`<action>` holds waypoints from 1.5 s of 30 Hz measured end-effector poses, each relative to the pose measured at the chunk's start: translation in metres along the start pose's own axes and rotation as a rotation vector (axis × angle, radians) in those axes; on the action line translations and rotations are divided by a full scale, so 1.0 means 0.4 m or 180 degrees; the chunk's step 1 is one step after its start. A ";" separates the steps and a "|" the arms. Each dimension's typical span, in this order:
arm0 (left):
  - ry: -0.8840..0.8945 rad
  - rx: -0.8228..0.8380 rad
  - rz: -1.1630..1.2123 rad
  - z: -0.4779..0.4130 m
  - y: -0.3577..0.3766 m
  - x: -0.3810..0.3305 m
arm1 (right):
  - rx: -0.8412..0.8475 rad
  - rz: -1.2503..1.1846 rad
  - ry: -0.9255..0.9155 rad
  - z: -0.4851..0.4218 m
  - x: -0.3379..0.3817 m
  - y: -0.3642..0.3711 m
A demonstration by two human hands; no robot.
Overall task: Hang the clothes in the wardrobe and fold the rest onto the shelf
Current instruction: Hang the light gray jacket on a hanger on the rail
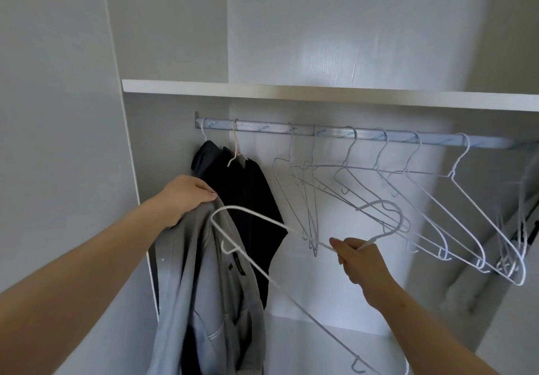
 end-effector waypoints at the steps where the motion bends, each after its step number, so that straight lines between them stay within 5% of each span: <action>1: 0.0013 -0.0039 0.0055 0.003 -0.001 -0.001 | 0.0060 0.0077 -0.0005 0.005 0.005 0.010; 10: -0.0321 0.0120 0.1032 0.096 0.086 -0.021 | 0.0490 0.0147 0.0118 0.061 0.055 0.121; 16: -0.0369 0.1039 0.1566 0.181 0.182 -0.072 | 0.0937 -0.0079 0.0223 0.115 0.071 0.199; 19: -0.0128 0.1745 0.1497 0.222 0.217 -0.097 | 0.1047 -0.0022 0.0186 0.129 0.074 0.217; 22: 0.0703 0.1915 0.0984 0.231 0.196 -0.128 | 0.0806 0.0015 0.0139 0.110 0.077 0.191; 26: 0.2082 0.1711 -0.0327 0.259 0.190 -0.148 | 0.0558 -0.0025 -0.0051 0.081 0.098 0.160; 30: 0.2636 0.0895 -0.1409 0.250 0.206 -0.125 | 0.0472 -0.0055 -0.0376 0.071 0.136 0.159; 35: 0.2580 0.0026 -0.0903 0.218 0.148 -0.143 | -0.0131 0.0112 -0.1423 0.089 0.208 0.123; 41: 0.2110 -0.0641 -0.0239 0.162 0.038 -0.158 | -0.2015 0.0944 -0.3392 0.188 0.278 0.048; 43: 0.2048 -0.0783 -0.0049 0.149 0.006 -0.170 | -0.1770 0.1040 -0.3572 0.185 0.275 0.067; 45: 0.2023 -0.0877 0.0192 0.140 -0.019 -0.183 | -0.0639 0.1043 -0.2802 0.131 0.234 0.116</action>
Point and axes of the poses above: each hand's wrist, its own z-axis away from the middle knuckle, its own y-axis out of the palm, x = y × z, the point moved 8 cm from there along -z, towards the middle knuckle, and after that the axes turned 8 degrees about -x, right-handed, at the moved point
